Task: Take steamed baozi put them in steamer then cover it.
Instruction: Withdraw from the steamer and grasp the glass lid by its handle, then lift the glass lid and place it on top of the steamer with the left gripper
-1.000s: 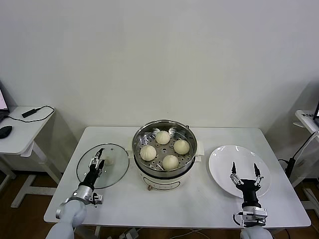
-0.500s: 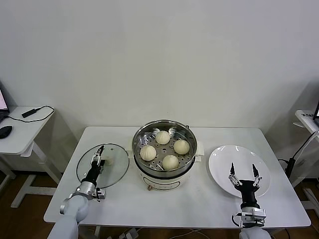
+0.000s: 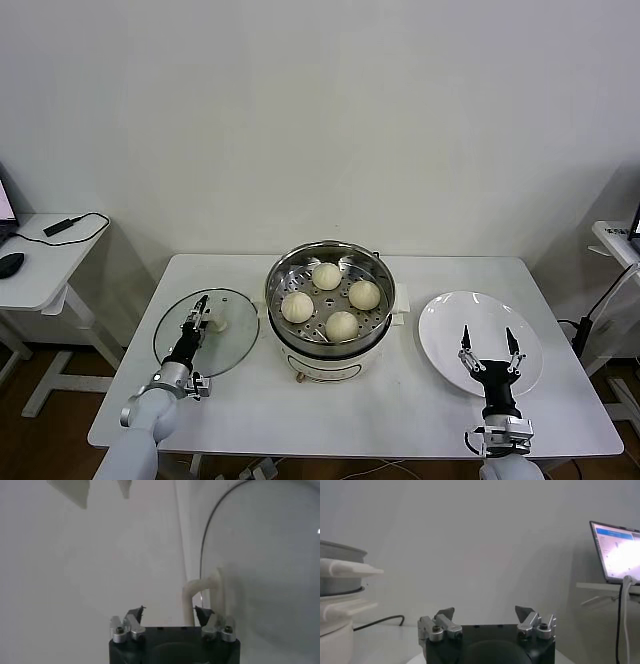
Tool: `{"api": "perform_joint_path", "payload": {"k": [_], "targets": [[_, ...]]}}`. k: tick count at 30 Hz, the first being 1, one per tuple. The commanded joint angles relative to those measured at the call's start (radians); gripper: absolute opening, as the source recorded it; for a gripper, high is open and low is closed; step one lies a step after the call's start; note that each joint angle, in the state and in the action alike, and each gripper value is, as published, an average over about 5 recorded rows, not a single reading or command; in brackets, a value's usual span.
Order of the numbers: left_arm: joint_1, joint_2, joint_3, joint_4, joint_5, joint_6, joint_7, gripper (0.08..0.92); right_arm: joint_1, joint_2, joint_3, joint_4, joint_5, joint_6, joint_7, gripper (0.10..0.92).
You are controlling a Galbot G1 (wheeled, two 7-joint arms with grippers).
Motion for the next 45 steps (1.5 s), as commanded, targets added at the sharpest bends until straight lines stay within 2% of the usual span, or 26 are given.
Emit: {"api": "perform_joint_path", "payload": {"k": [1,11,14,17,22,28,33,39,45], "targets": [[-0.007,-0.002,0.001,0.012,-0.004,0.0,0.009,0.532,0.001,0.003,-0.002,0.002,-0.002,0.0,0.001,0.823],[-0.003,0.002,0.002,0.014,-0.033,-0.011,0.017,0.244,0.003,0.01,-0.004,0.001,-0.005,0.004,0.001,0.823],[0.006,0.01,0.002,-0.004,-0.08,-0.024,0.014,0.2,0.004,0.013,-0.006,0.002,-0.006,0.005,0.001,0.823],[0.029,0.026,-0.005,-0.059,-0.153,-0.03,0.007,0.197,0.004,0.016,-0.008,0.003,-0.008,0.006,0.001,0.823],[0.089,0.072,-0.05,-0.226,-0.242,0.01,0.021,0.197,0.004,0.02,-0.01,0.002,-0.015,0.008,0.001,0.823],[0.155,0.12,-0.118,-0.455,-0.291,0.092,0.075,0.197,0.01,0.024,-0.015,0.0,-0.022,0.007,0.002,0.823],[0.202,0.136,-0.121,-0.66,-0.315,0.169,0.142,0.197,0.019,0.027,-0.019,0.0,-0.029,0.003,0.004,0.823],[0.231,0.124,-0.014,-0.919,-0.277,0.284,0.251,0.197,0.025,0.03,-0.02,-0.001,-0.034,-0.008,0.004,0.823],[0.16,0.087,0.201,-1.023,-0.214,0.4,0.328,0.197,0.037,0.029,-0.029,0.002,-0.041,-0.061,0.024,0.823]]}}
